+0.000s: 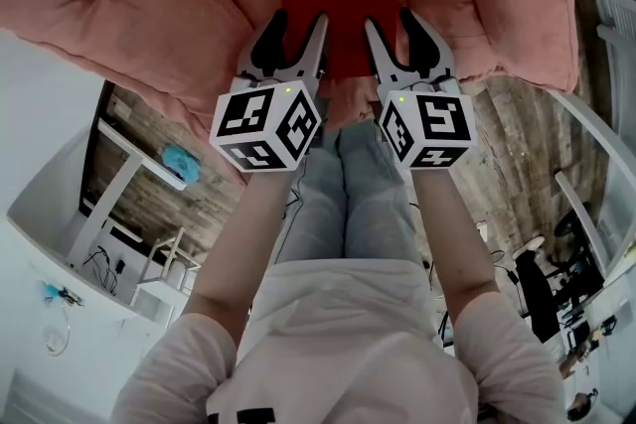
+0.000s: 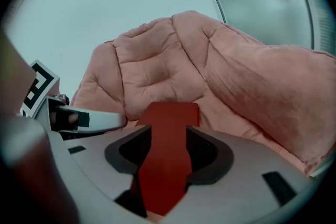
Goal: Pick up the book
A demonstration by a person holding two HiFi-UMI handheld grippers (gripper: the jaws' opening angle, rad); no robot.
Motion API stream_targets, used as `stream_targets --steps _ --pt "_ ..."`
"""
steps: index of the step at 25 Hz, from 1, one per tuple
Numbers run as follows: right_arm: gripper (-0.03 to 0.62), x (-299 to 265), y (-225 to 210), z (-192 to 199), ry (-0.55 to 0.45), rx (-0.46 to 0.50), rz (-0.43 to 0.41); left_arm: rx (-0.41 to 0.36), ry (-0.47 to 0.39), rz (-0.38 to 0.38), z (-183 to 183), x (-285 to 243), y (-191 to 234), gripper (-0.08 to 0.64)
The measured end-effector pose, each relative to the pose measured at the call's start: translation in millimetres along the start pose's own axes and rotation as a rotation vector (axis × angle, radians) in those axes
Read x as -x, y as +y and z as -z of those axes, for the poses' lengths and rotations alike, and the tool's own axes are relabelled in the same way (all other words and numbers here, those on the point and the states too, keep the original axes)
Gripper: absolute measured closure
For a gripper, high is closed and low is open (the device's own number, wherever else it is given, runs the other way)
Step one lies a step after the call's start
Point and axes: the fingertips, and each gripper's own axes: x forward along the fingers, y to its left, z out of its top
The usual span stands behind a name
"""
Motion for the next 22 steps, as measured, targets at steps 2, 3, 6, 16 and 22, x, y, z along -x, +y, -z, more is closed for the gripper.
stream_targets --steps 2,3,6,16,22 --pt "0.380 -3 -2 3 0.005 -0.015 0.000 0.013 0.005 -0.014 3 -3 4 0.337" --pt "0.376 -4 -3 3 0.006 -0.022 -0.001 0.019 0.008 -0.021 4 -4 6 0.337" --pt "0.373 -10 -7 8 0.020 -0.024 0.004 0.026 0.020 -0.043 7 -8 12 0.336" --pt "0.360 -27 -21 36 0.082 -0.017 0.027 0.007 0.083 -0.107 22 -25 24 0.316" --pt "0.333 -36 -22 52 0.145 -0.049 0.007 -0.019 0.162 -0.125 37 -35 31 0.316"
